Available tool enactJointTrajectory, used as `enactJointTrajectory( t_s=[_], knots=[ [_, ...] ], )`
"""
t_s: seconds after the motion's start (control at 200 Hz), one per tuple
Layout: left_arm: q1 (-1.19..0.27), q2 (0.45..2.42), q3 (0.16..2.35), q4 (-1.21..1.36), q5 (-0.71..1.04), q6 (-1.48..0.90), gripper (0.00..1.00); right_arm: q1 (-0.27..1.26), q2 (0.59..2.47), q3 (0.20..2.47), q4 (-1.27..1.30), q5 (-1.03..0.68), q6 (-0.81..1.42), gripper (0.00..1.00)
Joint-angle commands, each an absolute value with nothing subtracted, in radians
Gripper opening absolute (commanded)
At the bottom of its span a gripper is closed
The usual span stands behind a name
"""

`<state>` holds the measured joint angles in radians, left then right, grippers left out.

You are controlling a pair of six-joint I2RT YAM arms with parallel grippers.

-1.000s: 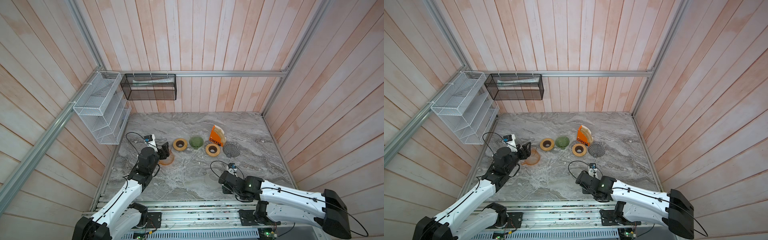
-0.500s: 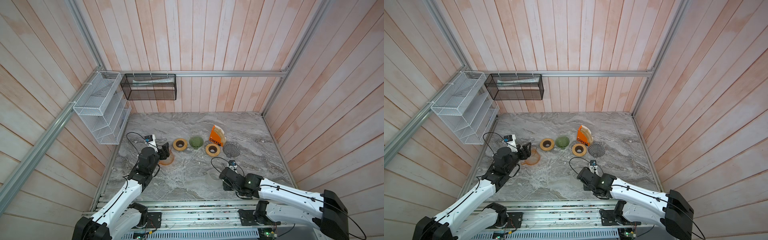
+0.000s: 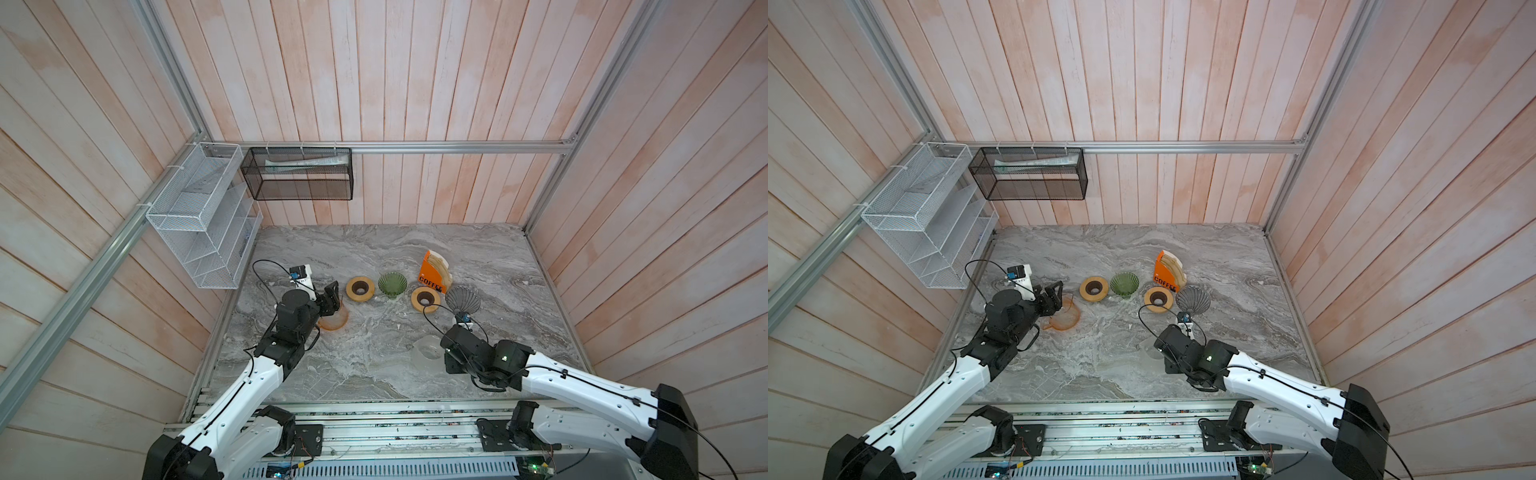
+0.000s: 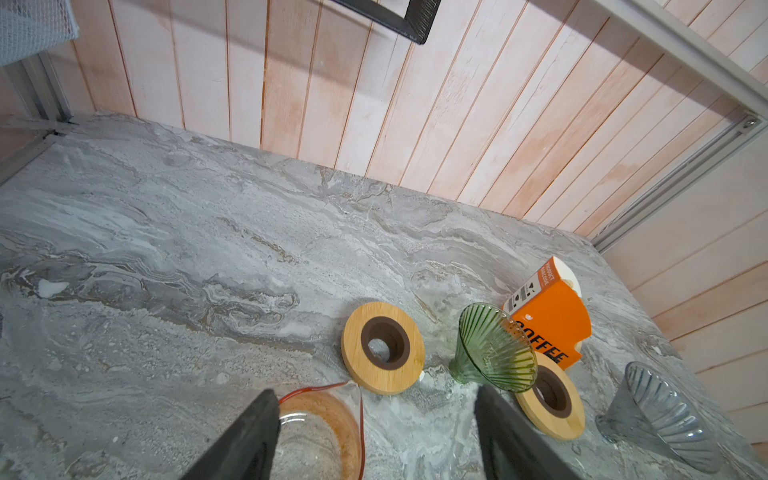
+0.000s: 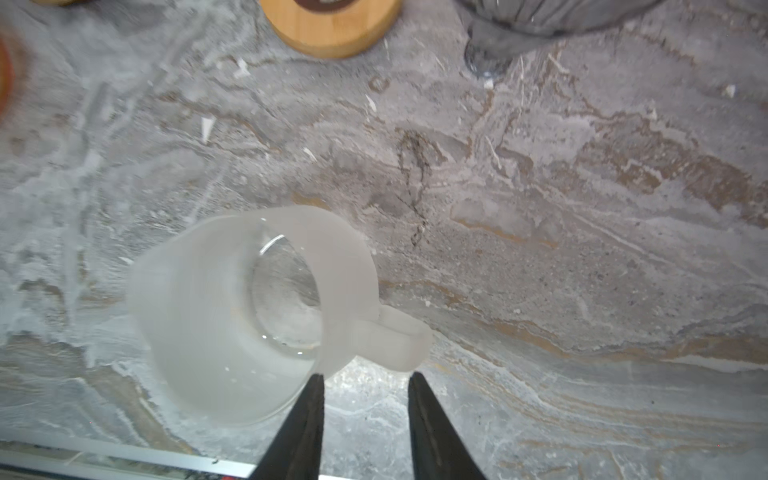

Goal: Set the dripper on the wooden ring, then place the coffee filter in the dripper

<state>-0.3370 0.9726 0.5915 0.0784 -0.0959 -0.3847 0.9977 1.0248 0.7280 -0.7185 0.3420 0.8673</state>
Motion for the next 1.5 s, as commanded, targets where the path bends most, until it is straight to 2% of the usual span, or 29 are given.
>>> enactJointTrajectory(
  t_s=[0.0, 0.41, 0.585, 0.8, 1.05, 1.245, 1.495],
  knots=[
    [-0.342, 0.980, 0.676, 0.007, -0.071, -0.351, 0.76, 0.992, 0.987, 0.797, -0.803, 0.348, 0.853, 0.37],
    [-0.341, 1.236, 1.058, -0.295, -0.045, -0.234, 0.77, 0.903, 0.976, 0.873, -0.689, 0.350, 0.724, 0.38],
    [-0.307, 1.464, 1.303, -0.433, -0.032, -0.208, 0.79, 0.800, 0.968, 0.865, -0.566, 0.272, 0.635, 0.39],
    [-0.220, 1.712, 1.566, -0.572, 0.100, -0.248, 0.80, 0.675, 1.014, 0.883, -0.385, 0.177, 0.521, 0.40],
    [-0.205, 1.965, 1.861, -0.810, 0.132, -0.141, 0.74, 0.554, 1.019, 0.846, -0.270, 0.032, 0.469, 0.40],
    [-0.221, 2.101, 1.967, -0.947, 0.141, -0.097, 0.69, 0.505, 1.016, 0.818, -0.236, -0.027, 0.454, 0.40],
    [-0.279, 2.146, 1.932, -0.970, 0.086, -0.038, 0.69, 0.480, 0.994, 0.789, -0.204, -0.069, 0.452, 0.40]
  ],
)
